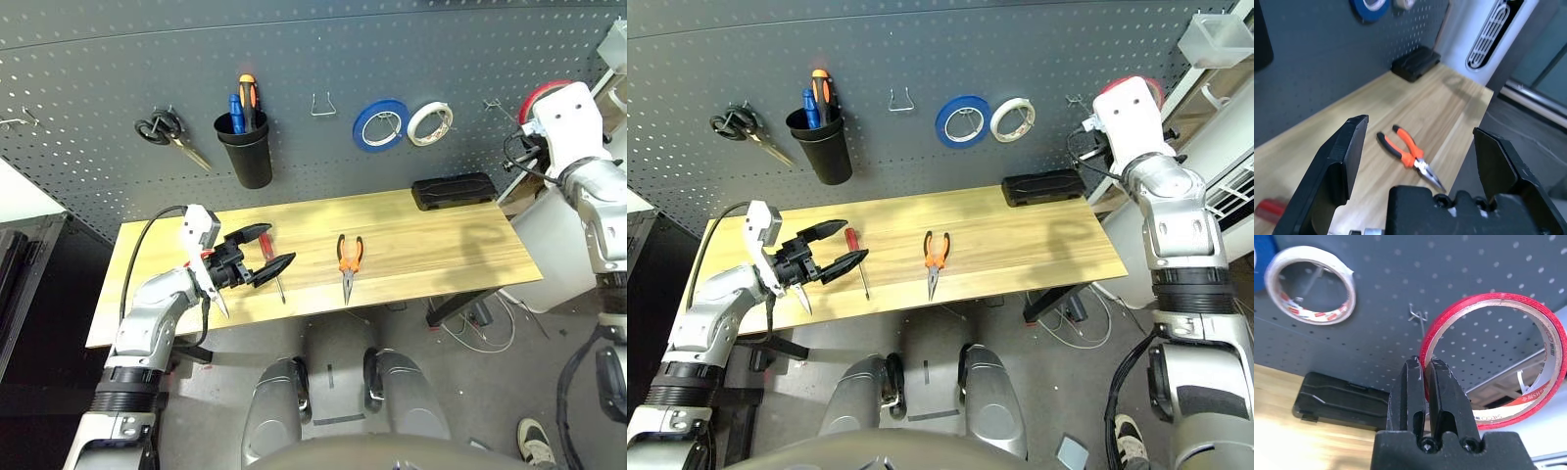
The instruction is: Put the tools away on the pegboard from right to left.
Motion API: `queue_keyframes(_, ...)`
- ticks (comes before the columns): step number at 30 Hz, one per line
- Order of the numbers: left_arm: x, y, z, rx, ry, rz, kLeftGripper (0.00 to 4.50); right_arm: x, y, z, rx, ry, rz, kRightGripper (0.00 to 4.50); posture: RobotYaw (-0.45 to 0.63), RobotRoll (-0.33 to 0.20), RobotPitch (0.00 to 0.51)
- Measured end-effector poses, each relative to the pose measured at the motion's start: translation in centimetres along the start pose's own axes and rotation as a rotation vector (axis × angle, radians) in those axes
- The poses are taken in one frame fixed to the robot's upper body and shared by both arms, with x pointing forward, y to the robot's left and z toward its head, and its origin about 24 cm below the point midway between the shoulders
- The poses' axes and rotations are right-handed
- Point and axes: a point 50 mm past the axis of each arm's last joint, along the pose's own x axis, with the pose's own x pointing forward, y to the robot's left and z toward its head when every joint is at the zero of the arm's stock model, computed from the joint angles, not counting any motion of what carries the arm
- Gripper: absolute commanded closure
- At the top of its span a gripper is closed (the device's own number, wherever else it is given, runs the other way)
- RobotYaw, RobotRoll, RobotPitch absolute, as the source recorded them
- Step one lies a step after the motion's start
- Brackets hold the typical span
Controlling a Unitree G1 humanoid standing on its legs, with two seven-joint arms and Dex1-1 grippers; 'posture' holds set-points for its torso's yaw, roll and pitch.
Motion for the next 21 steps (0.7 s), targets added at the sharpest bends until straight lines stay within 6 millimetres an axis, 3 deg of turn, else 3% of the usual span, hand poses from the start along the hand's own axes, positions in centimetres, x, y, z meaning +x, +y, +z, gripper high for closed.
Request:
queue_keyframes(5, 0.1, 0.1, 0.7, 0.003, -0.045, 0.004, 0.00, 1.1, -0.2, -0.5, 0.030, 0.026, 0.000, 4.47, -0.10, 0.000, 0.053)
queue_keyframes(21, 1.0, -0.1, 6.2, 0.104, -0.153, -0.015, 0.00, 4.1, 1.7, -1.7, 0.132, 0.091, 0.085, 4.47, -0.06, 0.000, 0.015)
